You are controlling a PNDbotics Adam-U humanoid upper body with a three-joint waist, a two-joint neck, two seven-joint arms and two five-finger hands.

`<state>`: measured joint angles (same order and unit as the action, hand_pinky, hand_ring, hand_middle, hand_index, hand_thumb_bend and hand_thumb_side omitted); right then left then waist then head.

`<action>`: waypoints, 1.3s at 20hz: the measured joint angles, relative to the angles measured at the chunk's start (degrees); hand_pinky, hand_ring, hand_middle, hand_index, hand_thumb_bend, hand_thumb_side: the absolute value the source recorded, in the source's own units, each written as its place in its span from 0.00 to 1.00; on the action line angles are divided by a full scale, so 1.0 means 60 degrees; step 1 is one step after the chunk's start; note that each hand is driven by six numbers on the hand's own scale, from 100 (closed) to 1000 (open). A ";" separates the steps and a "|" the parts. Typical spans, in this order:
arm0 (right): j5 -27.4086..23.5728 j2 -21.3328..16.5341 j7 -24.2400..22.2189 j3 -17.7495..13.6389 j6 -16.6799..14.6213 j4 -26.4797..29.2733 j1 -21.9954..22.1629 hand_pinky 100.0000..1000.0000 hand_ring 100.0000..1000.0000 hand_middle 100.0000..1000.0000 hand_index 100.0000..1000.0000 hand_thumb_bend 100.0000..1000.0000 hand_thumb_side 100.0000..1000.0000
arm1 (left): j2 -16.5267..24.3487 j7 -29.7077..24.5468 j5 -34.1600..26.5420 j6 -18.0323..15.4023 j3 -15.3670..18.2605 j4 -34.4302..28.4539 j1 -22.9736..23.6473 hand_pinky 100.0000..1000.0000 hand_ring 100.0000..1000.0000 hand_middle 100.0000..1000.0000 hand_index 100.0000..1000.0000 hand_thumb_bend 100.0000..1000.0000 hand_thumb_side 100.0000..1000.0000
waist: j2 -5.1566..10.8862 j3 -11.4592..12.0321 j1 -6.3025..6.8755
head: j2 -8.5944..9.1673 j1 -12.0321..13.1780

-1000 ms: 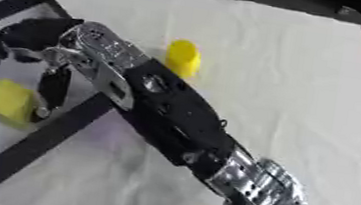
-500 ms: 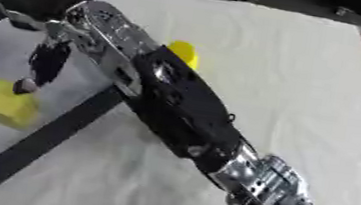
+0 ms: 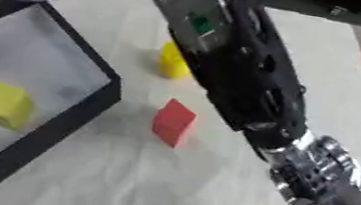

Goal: Pick up objects on the table and place them in the box.

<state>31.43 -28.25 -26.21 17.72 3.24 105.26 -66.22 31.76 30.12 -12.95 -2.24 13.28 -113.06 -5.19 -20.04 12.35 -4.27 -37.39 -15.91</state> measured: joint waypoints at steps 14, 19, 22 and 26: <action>-0.1152 -0.1889 -0.0220 -0.0087 -0.0129 0.1386 0.1813 0.86 0.80 0.73 0.81 0.61 0.32 | 0.0055 -0.0013 0.0188 0.0045 0.0015 0.0012 0.0240 0.76 0.78 0.79 0.89 0.62 0.67 | 0.0122 -0.0424 0.0000 | -0.0127 0.0704; -0.1170 -0.2108 -0.0227 -0.0058 -0.0230 0.1386 0.2292 0.86 0.80 0.72 0.81 0.61 0.32 | 0.0075 -0.0040 0.0195 0.0065 0.0005 0.0059 0.0251 0.76 0.78 0.79 0.89 0.62 0.67 | 0.0122 -0.0425 0.0000 | -0.0129 0.0786; -0.1170 -0.2194 -0.0274 -0.0053 -0.0179 0.1388 0.2514 0.86 0.79 0.72 0.80 0.61 0.31 | 0.0075 -0.0058 0.0196 0.0072 -0.0001 0.0060 0.0253 0.76 0.80 0.79 0.89 0.62 0.67 | 0.0122 -0.0470 0.0000 | -0.0128 0.0856; -0.1169 -0.2342 -0.0351 0.0038 -0.0094 0.1388 0.3142 0.86 0.79 0.72 0.80 0.61 0.31 | 0.0075 -0.0117 0.0196 0.0090 -0.0008 0.0065 0.0253 0.76 0.80 0.79 0.89 0.62 0.67 | 0.0122 -0.0448 0.0000 | -0.0128 0.0883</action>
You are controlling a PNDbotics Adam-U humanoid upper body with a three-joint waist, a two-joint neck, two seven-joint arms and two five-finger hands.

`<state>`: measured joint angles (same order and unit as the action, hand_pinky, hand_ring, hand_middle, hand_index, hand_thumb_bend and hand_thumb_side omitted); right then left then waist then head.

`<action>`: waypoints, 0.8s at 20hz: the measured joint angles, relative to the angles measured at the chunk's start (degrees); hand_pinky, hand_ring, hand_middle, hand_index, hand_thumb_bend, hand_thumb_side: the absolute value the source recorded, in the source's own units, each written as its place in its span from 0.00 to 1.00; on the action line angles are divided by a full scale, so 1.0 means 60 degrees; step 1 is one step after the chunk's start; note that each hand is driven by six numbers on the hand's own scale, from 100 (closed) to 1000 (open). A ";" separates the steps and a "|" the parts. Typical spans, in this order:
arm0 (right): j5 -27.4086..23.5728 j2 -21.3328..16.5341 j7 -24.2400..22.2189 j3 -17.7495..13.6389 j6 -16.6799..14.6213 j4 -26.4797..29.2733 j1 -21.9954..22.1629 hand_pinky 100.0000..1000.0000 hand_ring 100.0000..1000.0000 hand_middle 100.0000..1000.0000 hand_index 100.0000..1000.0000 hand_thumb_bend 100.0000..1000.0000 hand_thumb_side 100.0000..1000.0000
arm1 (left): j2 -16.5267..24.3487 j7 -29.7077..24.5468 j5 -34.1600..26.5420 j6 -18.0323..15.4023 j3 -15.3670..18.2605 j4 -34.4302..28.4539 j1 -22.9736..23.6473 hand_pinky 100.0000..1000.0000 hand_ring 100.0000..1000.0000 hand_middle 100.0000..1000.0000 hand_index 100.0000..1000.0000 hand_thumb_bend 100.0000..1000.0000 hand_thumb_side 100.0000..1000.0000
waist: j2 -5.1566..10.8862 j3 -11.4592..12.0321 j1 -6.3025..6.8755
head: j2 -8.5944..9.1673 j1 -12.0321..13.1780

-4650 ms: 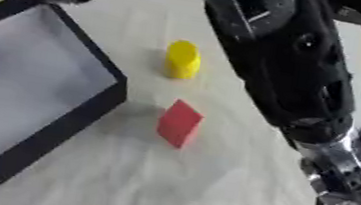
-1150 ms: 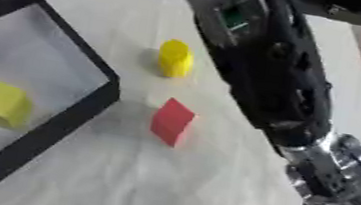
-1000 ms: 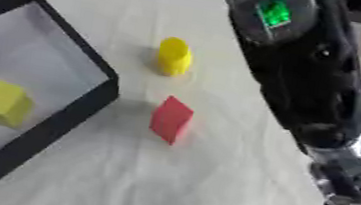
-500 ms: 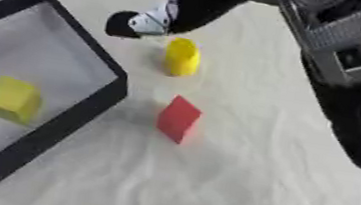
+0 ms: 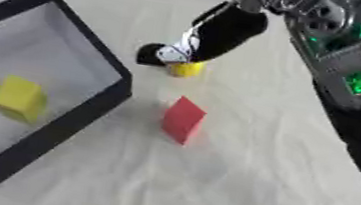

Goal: Pick up objects on the table and place them in the box.

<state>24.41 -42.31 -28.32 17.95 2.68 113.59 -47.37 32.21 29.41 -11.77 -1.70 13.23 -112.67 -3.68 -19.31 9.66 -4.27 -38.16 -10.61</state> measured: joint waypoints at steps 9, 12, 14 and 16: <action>-0.0356 -0.0577 -0.0223 0.0138 -0.0180 0.0000 0.0831 0.86 0.79 0.72 0.80 0.58 0.28 | -0.0001 -0.0100 0.0000 0.0020 -0.0041 0.0055 -0.0004 0.76 0.81 0.79 0.89 0.61 0.67 | -0.0010 0.0040 -0.0003 | -0.0008 0.0043; -0.0688 -0.0812 -0.0405 0.0200 -0.0476 0.0000 0.0844 0.86 0.80 0.72 0.80 0.57 0.25 | -0.0001 -0.0123 0.0000 0.0013 -0.0057 0.0056 -0.0015 0.76 0.81 0.80 0.89 0.61 0.67 | -0.0010 0.0052 -0.0003 | -0.0021 0.0048; -0.0927 -0.0976 -0.0587 0.0251 -0.0712 0.0001 0.0844 0.86 0.80 0.72 0.80 0.56 0.24 | -0.0001 -0.0137 0.0000 0.0004 -0.0059 0.0056 -0.0024 0.76 0.81 0.80 0.89 0.61 0.68 | -0.0010 0.0064 -0.0003 | -0.0043 0.0050; -0.1150 -0.1146 -0.0814 0.0273 -0.0938 0.0001 0.0845 0.86 0.80 0.72 0.80 0.56 0.24 | -0.0001 -0.0155 0.0000 0.0003 -0.0059 0.0056 -0.0034 0.76 0.81 0.80 0.89 0.61 0.68 | -0.0010 0.0082 -0.0003 | -0.0046 0.0054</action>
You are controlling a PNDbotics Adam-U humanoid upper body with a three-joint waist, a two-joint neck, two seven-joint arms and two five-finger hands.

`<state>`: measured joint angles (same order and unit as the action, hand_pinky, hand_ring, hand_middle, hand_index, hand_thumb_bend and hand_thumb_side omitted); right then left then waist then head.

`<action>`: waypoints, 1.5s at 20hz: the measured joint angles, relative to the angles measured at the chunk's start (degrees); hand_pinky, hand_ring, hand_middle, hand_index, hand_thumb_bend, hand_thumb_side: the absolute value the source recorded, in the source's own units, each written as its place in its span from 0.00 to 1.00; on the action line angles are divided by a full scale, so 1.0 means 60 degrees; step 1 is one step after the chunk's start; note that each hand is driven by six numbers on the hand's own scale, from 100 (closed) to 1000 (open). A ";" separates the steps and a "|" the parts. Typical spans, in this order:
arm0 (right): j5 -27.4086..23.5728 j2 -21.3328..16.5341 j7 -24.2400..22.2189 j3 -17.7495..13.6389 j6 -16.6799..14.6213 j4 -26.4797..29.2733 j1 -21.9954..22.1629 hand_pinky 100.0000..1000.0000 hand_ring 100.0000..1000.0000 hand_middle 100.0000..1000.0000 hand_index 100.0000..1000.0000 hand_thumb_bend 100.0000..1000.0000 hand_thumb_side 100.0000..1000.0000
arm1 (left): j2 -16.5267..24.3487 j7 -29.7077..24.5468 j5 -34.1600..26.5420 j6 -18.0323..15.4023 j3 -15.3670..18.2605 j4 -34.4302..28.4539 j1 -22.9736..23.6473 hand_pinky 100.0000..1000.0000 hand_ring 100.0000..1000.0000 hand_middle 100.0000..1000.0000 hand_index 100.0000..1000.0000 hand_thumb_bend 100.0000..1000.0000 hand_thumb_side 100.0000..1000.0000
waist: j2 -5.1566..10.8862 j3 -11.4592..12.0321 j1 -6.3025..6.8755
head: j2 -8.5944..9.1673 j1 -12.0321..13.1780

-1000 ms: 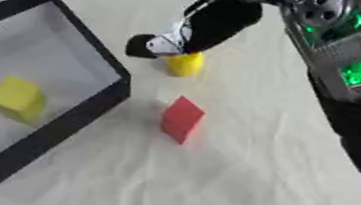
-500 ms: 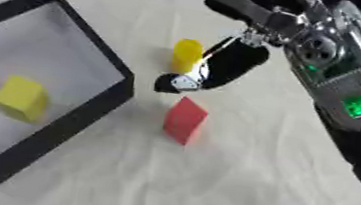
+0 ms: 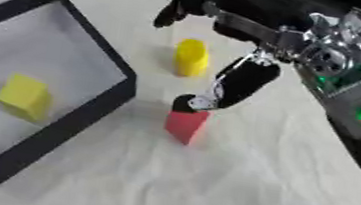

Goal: Pick up objects on the table and place them in the box.

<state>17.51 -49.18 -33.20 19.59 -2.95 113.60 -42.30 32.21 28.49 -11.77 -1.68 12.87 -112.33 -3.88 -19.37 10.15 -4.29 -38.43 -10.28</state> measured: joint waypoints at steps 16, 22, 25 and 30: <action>-0.0956 -0.0852 -0.1177 0.0099 -0.0788 0.0003 0.0047 0.87 0.81 0.73 0.81 0.54 0.18 | -0.0029 -0.0102 -0.0003 0.0002 -0.0020 0.0003 -0.0022 0.76 0.81 0.80 0.89 0.60 0.68 | -0.0002 0.0052 0.0000 | 0.0001 0.0006; -0.0576 -0.0840 -0.1452 0.0451 -0.0765 0.0014 -0.0072 0.87 0.81 0.73 0.80 0.53 0.14 | -0.0083 -0.0156 -0.0020 -0.0017 -0.0057 0.0003 -0.0035 0.76 0.81 0.80 0.89 0.59 0.68 | -0.0004 0.0107 0.0003 | 0.0001 -0.0121; -0.0318 -0.0799 -0.1533 0.0643 -0.0803 0.0016 -0.0107 0.87 0.81 0.72 0.80 0.53 0.13 | -0.0086 -0.0166 -0.0033 -0.0020 -0.0059 0.0003 -0.0041 0.76 0.81 0.80 0.89 0.59 0.68 | -0.0018 0.0151 0.0003 | -0.0021 -0.0195; 0.0021 -0.0690 -0.1607 0.0895 -0.0806 0.0016 -0.0128 0.86 0.80 0.71 0.79 0.52 0.10 | -0.0137 -0.0189 -0.0038 -0.0039 -0.0060 0.0003 -0.0059 0.76 0.81 0.80 0.89 0.59 0.69 | -0.0059 0.0204 0.0003 | -0.0025 -0.0257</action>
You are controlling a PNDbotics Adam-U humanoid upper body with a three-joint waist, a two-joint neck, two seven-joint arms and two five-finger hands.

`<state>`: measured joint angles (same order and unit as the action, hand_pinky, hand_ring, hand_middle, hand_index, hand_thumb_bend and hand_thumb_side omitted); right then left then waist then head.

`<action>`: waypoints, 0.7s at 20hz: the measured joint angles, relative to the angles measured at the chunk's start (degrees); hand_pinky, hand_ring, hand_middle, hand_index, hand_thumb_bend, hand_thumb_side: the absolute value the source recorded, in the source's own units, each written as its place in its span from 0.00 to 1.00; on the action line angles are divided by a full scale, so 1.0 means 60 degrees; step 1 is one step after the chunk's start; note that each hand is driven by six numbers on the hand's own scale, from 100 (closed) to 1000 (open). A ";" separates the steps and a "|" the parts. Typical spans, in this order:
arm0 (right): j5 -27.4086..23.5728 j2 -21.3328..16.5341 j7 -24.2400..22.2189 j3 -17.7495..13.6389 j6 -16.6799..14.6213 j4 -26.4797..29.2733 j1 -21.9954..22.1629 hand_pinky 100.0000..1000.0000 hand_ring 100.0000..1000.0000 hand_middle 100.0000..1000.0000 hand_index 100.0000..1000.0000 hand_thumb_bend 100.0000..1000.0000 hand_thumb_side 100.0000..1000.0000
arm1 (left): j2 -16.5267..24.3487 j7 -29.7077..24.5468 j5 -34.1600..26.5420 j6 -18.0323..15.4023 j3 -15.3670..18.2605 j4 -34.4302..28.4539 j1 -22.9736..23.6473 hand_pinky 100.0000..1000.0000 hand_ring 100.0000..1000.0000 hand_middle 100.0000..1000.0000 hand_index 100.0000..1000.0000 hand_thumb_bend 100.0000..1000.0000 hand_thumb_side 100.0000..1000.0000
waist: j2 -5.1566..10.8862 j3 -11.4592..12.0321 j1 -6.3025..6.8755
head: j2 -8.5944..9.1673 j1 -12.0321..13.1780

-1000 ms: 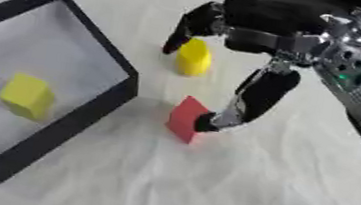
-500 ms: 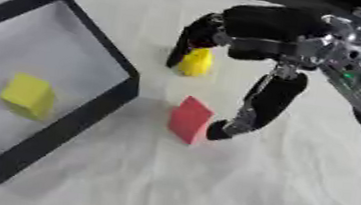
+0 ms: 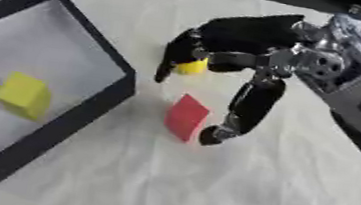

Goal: Pick up objects on the table and place them in the box.

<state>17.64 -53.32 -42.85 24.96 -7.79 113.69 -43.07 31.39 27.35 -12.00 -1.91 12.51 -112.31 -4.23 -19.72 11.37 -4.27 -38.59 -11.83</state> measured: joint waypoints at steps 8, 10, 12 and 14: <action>0.0637 0.0110 -0.0044 0.0224 0.0043 0.0000 0.0045 0.86 0.79 0.71 0.78 0.50 0.07 | -0.0056 -0.0034 -0.0007 0.0001 -0.0001 0.0000 -0.0009 0.76 0.82 0.80 0.89 0.59 0.69 | -0.0066 0.0035 0.0017 | 0.0003 -0.0075; 0.0757 0.0122 -0.0066 0.0272 0.0022 -0.0004 0.0046 0.86 0.79 0.71 0.78 0.50 0.05 | -0.0110 -0.0040 -0.0009 0.0003 -0.0001 0.0000 -0.0009 0.76 0.82 0.80 0.89 0.58 0.69 | -0.0081 0.0056 0.0038 | 0.0006 -0.0082; 0.0877 0.0150 -0.0078 0.0320 -0.0009 -0.0039 0.0047 0.86 0.79 0.71 0.78 0.49 0.04 | -0.0113 -0.0047 -0.0010 0.0002 -0.0001 0.0000 -0.0010 0.76 0.82 0.80 0.89 0.58 0.69 | -0.0093 0.0059 0.0051 | 0.0008 -0.0093; 0.1004 0.0190 -0.0085 0.0328 -0.0063 -0.0123 0.0048 0.86 0.79 0.71 0.78 0.49 0.04 | -0.0114 -0.0064 -0.0011 0.0001 -0.0001 0.0000 -0.0010 0.76 0.82 0.80 0.89 0.58 0.69 | -0.0126 0.0070 0.0051 | 0.0011 -0.0106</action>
<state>23.66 -52.18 -43.36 26.93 -8.16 112.95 -42.79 30.70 26.97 -12.07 -1.90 12.50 -112.31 -4.29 -20.48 11.79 -3.96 -38.52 -12.47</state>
